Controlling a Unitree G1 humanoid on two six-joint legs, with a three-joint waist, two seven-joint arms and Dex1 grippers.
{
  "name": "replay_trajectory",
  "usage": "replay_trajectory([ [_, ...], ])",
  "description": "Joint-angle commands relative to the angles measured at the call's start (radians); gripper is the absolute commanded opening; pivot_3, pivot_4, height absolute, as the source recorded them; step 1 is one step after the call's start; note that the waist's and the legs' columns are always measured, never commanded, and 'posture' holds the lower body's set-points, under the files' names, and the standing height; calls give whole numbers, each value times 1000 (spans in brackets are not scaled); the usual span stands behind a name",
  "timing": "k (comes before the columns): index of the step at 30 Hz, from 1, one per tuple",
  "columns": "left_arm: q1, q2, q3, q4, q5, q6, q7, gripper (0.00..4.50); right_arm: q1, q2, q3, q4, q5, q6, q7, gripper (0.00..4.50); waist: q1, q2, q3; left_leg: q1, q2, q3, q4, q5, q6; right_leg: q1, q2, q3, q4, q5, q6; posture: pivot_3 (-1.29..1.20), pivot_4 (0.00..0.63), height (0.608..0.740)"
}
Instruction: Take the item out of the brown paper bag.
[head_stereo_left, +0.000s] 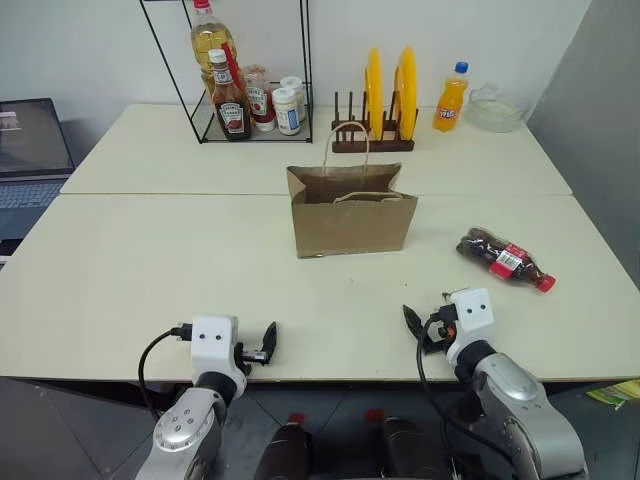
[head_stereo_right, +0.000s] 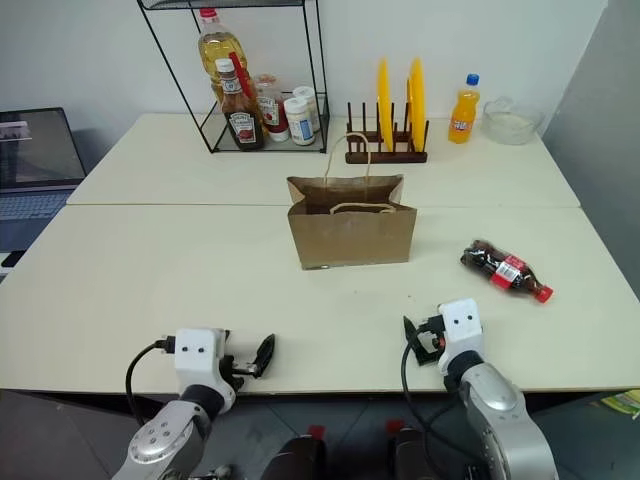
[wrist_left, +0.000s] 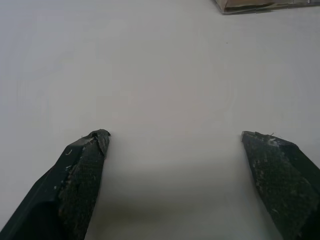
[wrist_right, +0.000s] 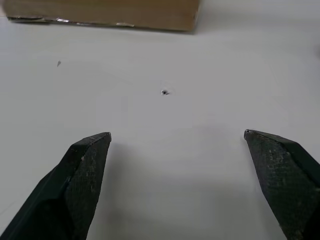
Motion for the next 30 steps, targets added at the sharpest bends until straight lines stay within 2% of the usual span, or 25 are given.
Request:
replay_trajectory([
  [1, 79, -18, 12, -63, 1, 31, 33, 4485, -19, -8, -11, -31, 43, 1, 40, 4500, -6, 0, 0, 0, 0, 1, 0, 0, 0, 0, 0, 1, -1, -1, 2, 0, 150, 740],
  [8, 13, -33, -34, -37, 9, 44, 57, 4485, -76, -34, -58, 12, 69, 4, 72, 4500, -3, -1, 0, 2, -1, 10, 0, -4, 6, -1, 0, 15, -2, 2, 1, 0, 150, 740],
  [14, -37, -11, -84, 15, 38, 13, 38, 4485, -95, -53, -108, 64, 73, -23, 87, 4500, 2, -2, -2, 4, -1, 13, 1, -4, 6, 0, 0, 17, -2, 2, 4, 0, 150, 740],
  [21, -99, 17, -21, 60, 2, 19, 1, 4485, -115, -9, -83, 43, 62, -2, 45, 4500, 2, -2, -2, 6, 0, 15, 1, -4, 6, 1, 1, 19, -2, 1, 7, 0, 150, 740],
  [30, -159, 26, -46, 116, 18, 28, -2, 4485, -106, -58, -130, 70, 60, -24, 66, 4500, 2, -2, -2, 7, 0, 16, 1, -4, 6, 2, 1, 19, -2, 1, 8, 0, 150, 740],
])
